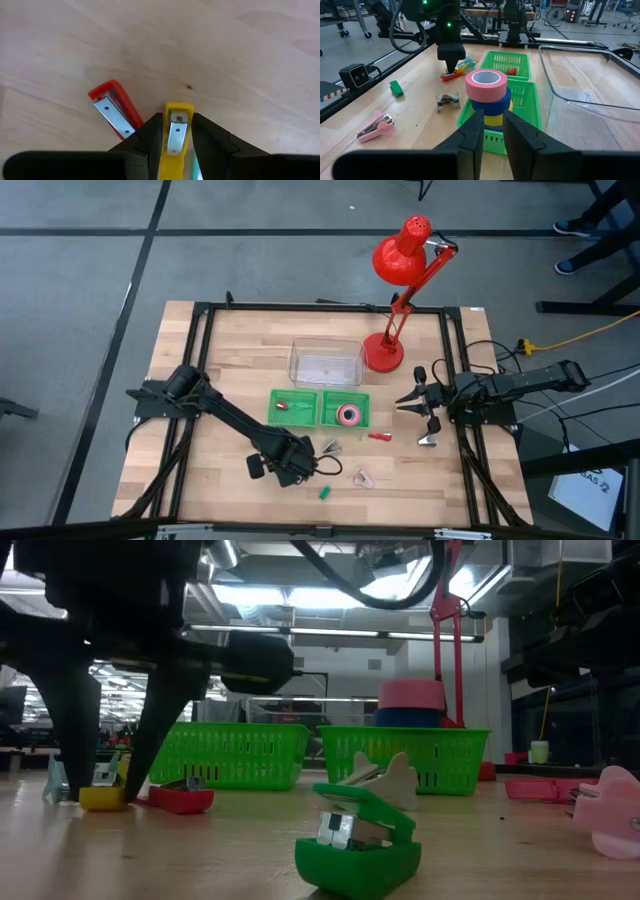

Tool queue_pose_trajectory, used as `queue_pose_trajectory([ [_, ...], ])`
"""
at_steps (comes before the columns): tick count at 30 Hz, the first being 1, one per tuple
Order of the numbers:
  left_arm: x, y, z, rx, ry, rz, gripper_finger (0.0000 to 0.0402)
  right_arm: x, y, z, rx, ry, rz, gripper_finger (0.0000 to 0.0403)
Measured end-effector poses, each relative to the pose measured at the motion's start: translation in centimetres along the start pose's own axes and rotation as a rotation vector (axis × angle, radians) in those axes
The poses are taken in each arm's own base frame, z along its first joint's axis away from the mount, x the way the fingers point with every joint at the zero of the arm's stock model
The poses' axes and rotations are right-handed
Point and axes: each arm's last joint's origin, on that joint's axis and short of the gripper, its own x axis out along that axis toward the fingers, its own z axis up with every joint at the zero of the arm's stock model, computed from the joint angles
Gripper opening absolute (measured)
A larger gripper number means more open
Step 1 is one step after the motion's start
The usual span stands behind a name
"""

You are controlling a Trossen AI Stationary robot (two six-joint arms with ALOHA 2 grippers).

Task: Pick and place Stapler, Stapler remover, tape
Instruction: Put the yellow stapler into the left green bin

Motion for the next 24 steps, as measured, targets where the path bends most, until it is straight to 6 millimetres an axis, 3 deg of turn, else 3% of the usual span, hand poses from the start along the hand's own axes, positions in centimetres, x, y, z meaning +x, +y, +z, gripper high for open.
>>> queue_pose_trajectory([
  [6,0.44,0.10,0.08,0.001,0.004,0.001,0.0093,0.00,0.00,-0.01,0.000,0.000,0.000,0.0072],
  [12,0.43,0.12,0.11,-0.039,0.003,0.002,0.0063,0.00,0.00,0.00,0.000,0.000,0.000,0.0072],
  [24,-0.03,0.17,0.17,-0.209,0.011,0.001,0.0064,0.00,0.00,0.01,0.000,0.000,0.000,0.0072],
])
